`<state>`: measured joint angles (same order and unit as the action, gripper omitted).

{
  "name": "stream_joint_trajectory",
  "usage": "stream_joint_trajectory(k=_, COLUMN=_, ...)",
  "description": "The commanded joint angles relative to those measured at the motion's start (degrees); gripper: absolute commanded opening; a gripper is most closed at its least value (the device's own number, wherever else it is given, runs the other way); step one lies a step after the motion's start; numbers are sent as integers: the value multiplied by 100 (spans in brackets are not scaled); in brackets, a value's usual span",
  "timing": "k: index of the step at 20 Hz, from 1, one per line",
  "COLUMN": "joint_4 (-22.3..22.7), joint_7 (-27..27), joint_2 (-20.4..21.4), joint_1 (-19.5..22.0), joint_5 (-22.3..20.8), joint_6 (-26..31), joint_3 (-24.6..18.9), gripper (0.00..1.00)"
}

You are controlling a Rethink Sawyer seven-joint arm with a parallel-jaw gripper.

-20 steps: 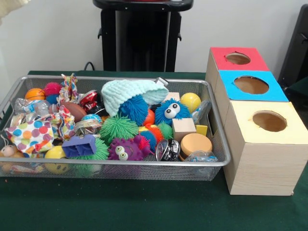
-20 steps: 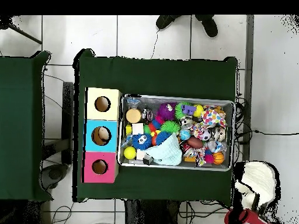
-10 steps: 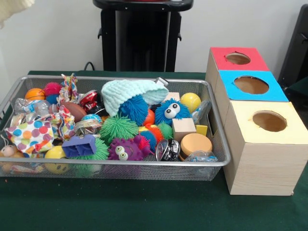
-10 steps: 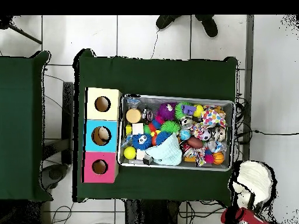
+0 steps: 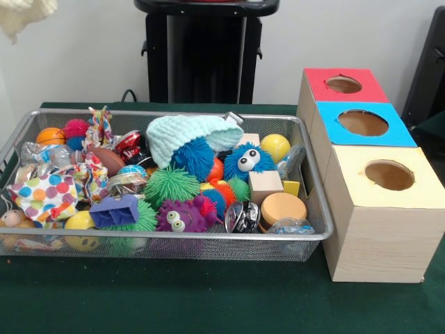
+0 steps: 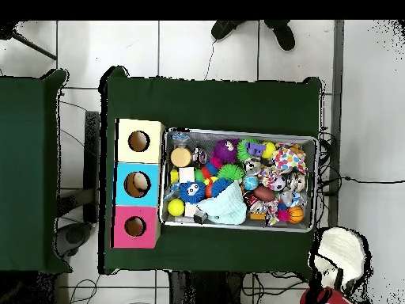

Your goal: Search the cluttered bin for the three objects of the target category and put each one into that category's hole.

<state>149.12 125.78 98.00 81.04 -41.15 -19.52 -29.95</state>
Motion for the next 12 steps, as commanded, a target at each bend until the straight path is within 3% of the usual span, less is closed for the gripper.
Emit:
stream_joint_trajectory(k=1, joint_4=2588, joint_7=567, joint_2=-342, joint_1=161, joint_5=-1506, joint_6=887, joint_3=501, gripper=0)
stream_joint_trajectory(k=10, joint_4=2580, joint_7=632, joint_2=116, joint_1=200, joint_5=-2196, joint_6=397, joint_3=952, gripper=0)
stream_joint_trajectory(k=12, joint_4=2581, joint_7=637, joint_2=14, joint_1=190, joint_5=-2190, joint_6=364, joint_3=953, gripper=0)
